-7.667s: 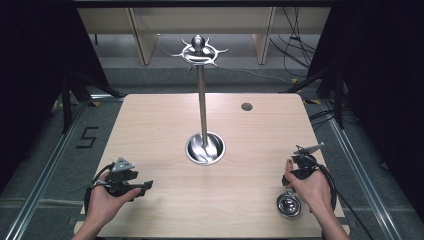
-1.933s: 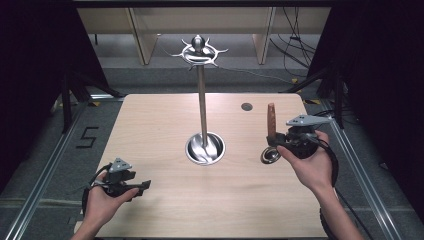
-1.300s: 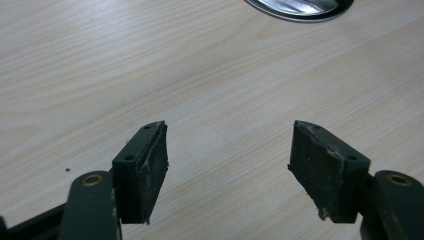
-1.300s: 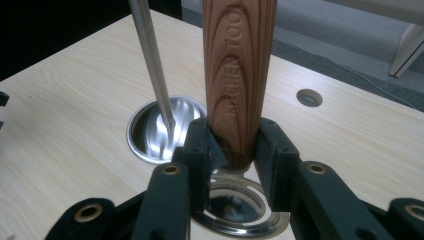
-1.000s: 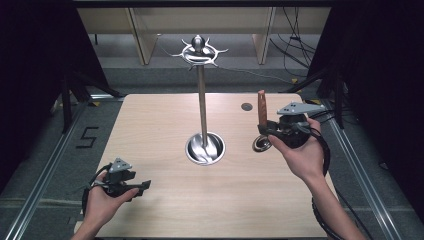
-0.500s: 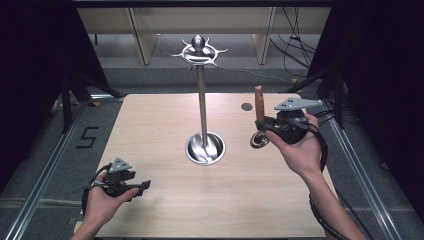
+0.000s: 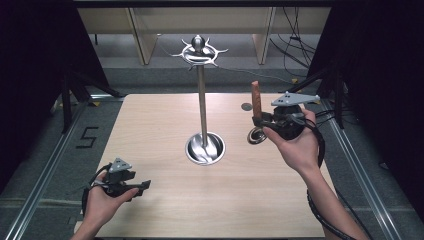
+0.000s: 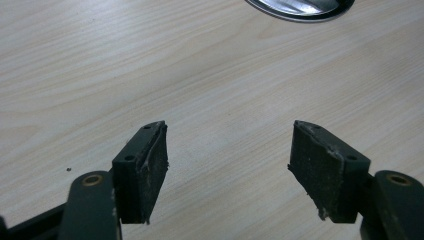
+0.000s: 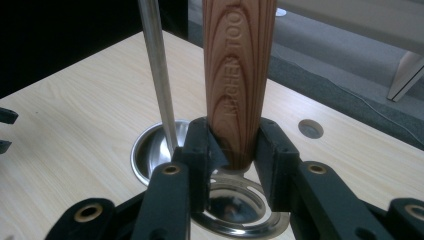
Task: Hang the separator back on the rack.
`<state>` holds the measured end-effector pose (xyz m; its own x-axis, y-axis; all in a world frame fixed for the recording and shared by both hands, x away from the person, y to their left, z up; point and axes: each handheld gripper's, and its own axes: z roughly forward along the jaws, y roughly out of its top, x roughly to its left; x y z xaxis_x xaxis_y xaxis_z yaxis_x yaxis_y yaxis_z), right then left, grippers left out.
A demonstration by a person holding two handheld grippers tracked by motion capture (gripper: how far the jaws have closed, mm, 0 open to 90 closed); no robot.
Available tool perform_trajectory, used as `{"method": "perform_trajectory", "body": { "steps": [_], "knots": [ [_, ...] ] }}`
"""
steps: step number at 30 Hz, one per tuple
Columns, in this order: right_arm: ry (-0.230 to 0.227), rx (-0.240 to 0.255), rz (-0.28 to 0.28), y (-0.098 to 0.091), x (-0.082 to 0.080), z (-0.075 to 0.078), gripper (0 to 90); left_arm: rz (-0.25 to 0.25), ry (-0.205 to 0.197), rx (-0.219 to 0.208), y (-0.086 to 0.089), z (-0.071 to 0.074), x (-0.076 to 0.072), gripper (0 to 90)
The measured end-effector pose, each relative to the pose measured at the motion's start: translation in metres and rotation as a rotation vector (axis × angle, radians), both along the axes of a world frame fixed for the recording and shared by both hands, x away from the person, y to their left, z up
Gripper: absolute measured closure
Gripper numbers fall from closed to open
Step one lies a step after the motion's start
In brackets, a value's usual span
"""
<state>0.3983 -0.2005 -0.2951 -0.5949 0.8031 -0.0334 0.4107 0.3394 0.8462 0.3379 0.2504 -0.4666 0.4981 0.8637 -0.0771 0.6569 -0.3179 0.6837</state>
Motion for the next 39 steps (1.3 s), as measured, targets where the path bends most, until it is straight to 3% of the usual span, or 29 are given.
{"method": "perform_trajectory", "body": {
  "steps": [2, 8, 11, 17, 19, 20, 23, 31, 32, 34, 35, 37, 38, 39],
  "knots": [
    [0.021, -0.002, 0.01, 0.0, 0.0, 0.003, 69.9, -0.016, 0.009, 0.023, 0.002, 0.001, 0.0, 31.0],
    [-0.004, -0.006, 0.012, 0.004, 0.002, 0.005, 69.9, -0.016, 0.005, 0.019, 0.002, 0.001, 0.0, 30.9],
    [0.013, -0.008, 0.017, 0.005, 0.002, 0.007, 69.9, -0.016, 0.006, 0.015, 0.002, 0.001, 0.0, 31.0],
    [-0.024, -0.009, 0.025, 0.01, 0.007, 0.008, 70.0, -0.016, 0.004, 0.018, 0.002, 0.001, 0.0, 31.0],
    [-0.014, -0.012, 0.024, 0.011, 0.007, 0.008, 69.9, 0.007, -0.008, -0.011, -0.001, 0.0, 0.0, 30.9],
    [-0.028, -0.019, 0.028, 0.011, 0.008, 0.008, 69.9, 0.003, -0.007, -0.008, 0.0, 0.0, 0.0, 31.0],
    [0.004, -0.015, 0.025, 0.012, 0.007, 0.01, 70.0, 0.008, -0.004, -0.018, -0.001, -0.001, 0.0, 31.0],
    [-0.01, -0.023, 0.035, 0.014, 0.01, 0.013, 69.9, 0.006, -0.002, -0.015, -0.001, -0.001, 0.0, 31.0],
    [0.014, -0.011, 0.023, 0.015, 0.01, 0.014, 69.9, -0.015, 0.007, 0.011, 0.001, 0.001, 0.0, 31.0],
    [-0.01, -0.011, 0.019, 0.016, 0.012, 0.013, 69.9, -0.016, 0.002, 0.02, 0.002, 0.001, 0.0, 30.9],
    [-0.01, -0.017, 0.028, 0.016, 0.012, 0.013, 70.0, -0.005, 0.001, -0.004, 0.0, 0.0, 0.0, 30.9],
    [-0.001, -0.018, 0.028, 0.016, 0.012, 0.014, 69.9, -0.018, 0.003, 0.022, 0.002, 0.001, 0.0, 30.9],
    [-0.01, -0.026, 0.039, 0.017, 0.014, 0.015, 69.9, 0.008, -0.003, -0.014, -0.001, -0.001, 0.0, 30.9],
    [-0.01, -0.026, 0.039, 0.017, 0.014, 0.015, 69.9, 0.008, -0.003, -0.014, -0.001, -0.001, 0.0, 30.9]
  ]
}}
